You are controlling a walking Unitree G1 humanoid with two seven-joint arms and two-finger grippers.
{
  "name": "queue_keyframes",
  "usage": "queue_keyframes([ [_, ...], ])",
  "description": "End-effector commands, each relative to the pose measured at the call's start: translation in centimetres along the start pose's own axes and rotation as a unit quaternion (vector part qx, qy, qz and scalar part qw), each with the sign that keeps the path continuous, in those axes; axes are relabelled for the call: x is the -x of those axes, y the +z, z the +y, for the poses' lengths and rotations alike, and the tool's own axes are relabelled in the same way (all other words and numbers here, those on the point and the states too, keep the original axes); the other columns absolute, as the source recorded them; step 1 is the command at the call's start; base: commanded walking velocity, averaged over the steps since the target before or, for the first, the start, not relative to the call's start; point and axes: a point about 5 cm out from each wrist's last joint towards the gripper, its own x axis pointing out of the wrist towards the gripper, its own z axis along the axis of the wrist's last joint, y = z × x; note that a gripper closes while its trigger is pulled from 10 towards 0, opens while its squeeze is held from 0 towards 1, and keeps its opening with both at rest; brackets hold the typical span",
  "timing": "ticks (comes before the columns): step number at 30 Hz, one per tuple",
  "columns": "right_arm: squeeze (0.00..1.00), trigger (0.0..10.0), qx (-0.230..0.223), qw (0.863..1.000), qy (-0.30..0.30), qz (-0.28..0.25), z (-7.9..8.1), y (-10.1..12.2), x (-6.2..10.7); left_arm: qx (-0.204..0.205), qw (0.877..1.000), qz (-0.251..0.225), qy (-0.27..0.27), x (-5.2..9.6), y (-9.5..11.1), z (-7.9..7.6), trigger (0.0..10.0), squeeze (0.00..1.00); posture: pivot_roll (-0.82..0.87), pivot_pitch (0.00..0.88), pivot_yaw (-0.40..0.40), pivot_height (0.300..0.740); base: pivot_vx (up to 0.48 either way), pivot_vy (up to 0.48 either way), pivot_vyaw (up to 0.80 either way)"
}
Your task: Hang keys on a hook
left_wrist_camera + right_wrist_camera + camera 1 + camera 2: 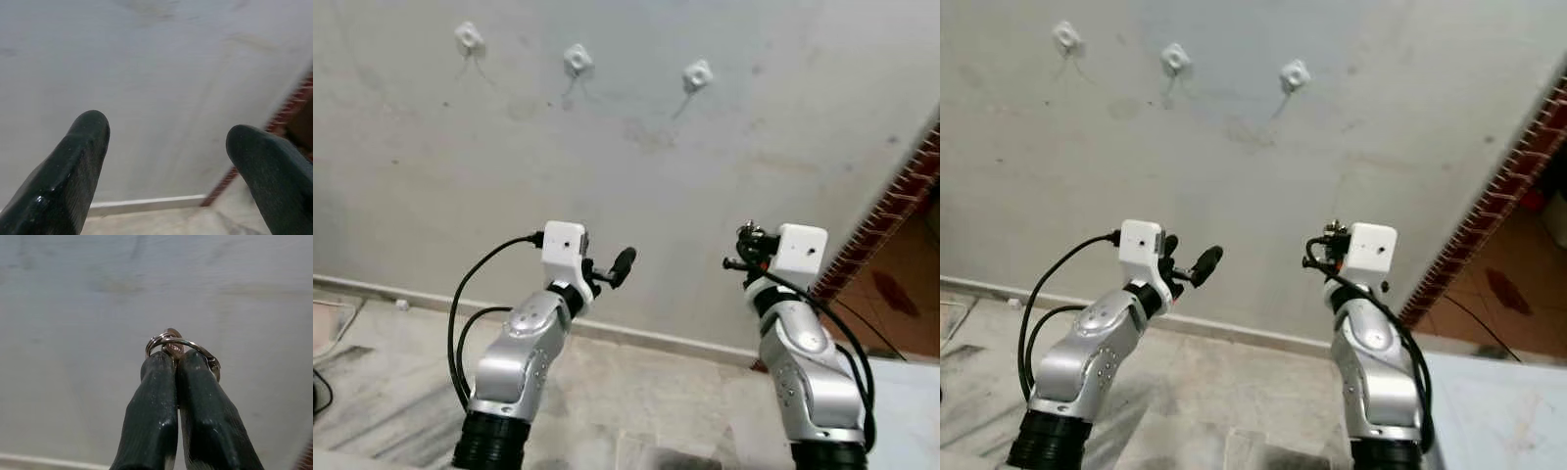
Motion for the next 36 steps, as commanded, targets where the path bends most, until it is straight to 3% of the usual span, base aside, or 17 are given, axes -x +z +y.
queue_keyframes([
  [1, 0.00, 10.0, 0.007, 1.000, -0.011, -0.009, -0.79, 0.48, -0.01, -0.001, 1.000, -0.005, -0.012, -0.29, 0.40, -0.80, 10.0, 0.00, 0.12, 0.000, -0.101, 0.740, 0.420, 0.000, 0.00],
  [24, 0.00, 10.0, 0.012, 1.000, 0.007, -0.006, -0.04, 0.14, -0.23, -0.003, 1.000, -0.003, -0.006, -0.05, 0.19, -0.54, 10.0, 0.00, 0.13, 0.000, -0.107, 0.740, 0.419, 0.000, 0.00],
  [36, 0.00, 10.0, 0.013, 1.000, 0.004, -0.002, -0.42, -0.01, 0.04, -0.002, 1.000, 0.000, -0.009, -0.10, 0.02, -0.82, 10.0, 0.00, 0.12, 0.000, -0.105, 0.740, 0.406, 0.000, 0.00],
])
